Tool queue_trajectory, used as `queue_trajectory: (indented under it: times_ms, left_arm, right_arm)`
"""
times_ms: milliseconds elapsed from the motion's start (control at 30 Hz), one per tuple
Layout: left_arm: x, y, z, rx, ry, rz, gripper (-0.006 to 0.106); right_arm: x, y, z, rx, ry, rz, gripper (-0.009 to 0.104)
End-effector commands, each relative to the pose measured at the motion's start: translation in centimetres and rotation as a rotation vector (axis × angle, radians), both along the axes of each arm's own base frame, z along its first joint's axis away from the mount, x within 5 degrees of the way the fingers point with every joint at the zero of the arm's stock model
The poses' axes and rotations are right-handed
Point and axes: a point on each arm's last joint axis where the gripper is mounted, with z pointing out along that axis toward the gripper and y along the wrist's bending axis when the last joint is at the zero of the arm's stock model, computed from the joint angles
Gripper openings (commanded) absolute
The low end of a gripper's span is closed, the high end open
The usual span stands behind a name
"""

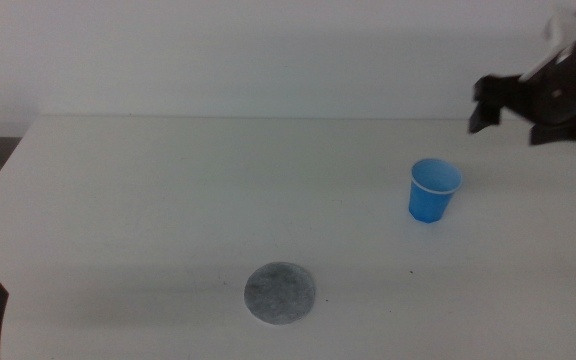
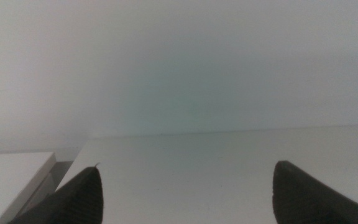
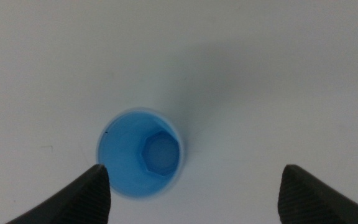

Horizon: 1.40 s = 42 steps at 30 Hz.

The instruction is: Place an empty cup on a cup mat.

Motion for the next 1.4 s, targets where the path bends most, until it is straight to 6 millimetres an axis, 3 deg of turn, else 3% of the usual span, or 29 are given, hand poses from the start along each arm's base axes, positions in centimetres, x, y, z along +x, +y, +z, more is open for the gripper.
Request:
queue_trajectory:
  times_ms: [0,167,567,767,900,1100,1200,1367]
  left_arm:
    - [0.0,0.0,0.1,-0.007,-0.006,-0.005,0.094]
    - [0.0,0.0,0.1,-0.007,-0.006,-0.005,0.094]
    - [0.0,0.0,0.1,-0.007,-0.006,-0.005,0.094]
    - [0.0,0.0,0.1,-0.007,-0.006,-0.005,0.094]
    - [0.0,0.0,0.1,-0.007,-0.006,-0.005,0.094]
    - [0.0,0.0,0.1,-0.003,-0.006,-0.005,0.094]
    - [0.0,0.0,0.1,-0.003,-0.006,-0.005,0.094]
    - [0.0,0.0,0.1,-0.005,-0.006,-0.005,0.094]
  right_arm:
    - [1.2,0.5,-1.3,0.002,-0.007,0.007,0.080]
    - [3.0,1.1,-4.6,0.010,0.013,0.004,0.075]
    - [4.3,2.3,-10.0,-0.007,0.120,0.024,0.072]
    - [4.5,2.3,-11.6,-0.013,0.159,0.023,0.059]
    - [4.6,2.4,-12.0,-0.011,0.167,0.023,0.046]
    - [4.6,2.4,-11.9,-0.009,0.164,0.020,-0.003]
    - [4.5,2.4,-11.1,0.004,0.140,0.002,-0.002]
    - [3.6,3.1,-8.0,0.013,0.091,0.023,-0.002]
